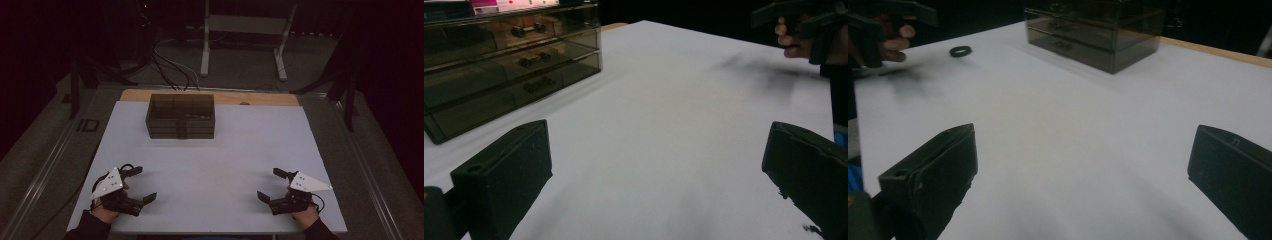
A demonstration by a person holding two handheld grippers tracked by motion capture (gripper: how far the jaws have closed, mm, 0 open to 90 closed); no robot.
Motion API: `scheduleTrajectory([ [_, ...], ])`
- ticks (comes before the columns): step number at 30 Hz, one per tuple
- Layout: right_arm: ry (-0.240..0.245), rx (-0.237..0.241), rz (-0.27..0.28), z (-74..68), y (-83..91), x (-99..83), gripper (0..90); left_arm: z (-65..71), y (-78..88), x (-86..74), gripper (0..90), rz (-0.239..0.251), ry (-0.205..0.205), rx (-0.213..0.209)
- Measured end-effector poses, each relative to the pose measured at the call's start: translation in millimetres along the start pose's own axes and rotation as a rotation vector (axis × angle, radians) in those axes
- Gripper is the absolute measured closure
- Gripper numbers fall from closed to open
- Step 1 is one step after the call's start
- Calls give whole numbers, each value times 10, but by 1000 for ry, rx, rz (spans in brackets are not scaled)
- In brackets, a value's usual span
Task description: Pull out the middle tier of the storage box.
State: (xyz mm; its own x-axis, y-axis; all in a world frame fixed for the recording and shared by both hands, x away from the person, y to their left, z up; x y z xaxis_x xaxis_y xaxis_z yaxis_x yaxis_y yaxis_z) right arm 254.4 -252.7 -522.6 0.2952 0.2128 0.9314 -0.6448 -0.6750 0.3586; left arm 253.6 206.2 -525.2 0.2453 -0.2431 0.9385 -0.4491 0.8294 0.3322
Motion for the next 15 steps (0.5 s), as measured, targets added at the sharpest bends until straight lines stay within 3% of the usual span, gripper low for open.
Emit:
scheduleTrajectory([
  [15, 17, 1, -1, -22, -15, 7, 0, 25, -16, -19, 11, -16, -17, -20],
])
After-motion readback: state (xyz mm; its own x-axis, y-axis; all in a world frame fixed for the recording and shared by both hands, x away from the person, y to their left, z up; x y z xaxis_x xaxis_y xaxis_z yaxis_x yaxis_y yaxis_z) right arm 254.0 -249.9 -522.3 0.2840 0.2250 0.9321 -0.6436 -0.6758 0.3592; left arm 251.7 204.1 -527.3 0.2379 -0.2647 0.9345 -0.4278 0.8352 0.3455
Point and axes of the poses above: each handheld gripper's, and its own axes: y roughly backward along the jaws, x roughly out of its top, z roughly to its right, the point moved 4 cm from there along -y, roughly forward along the jaws, and after that the axes turned 5 degrees about -x, right-handed, at the moved point
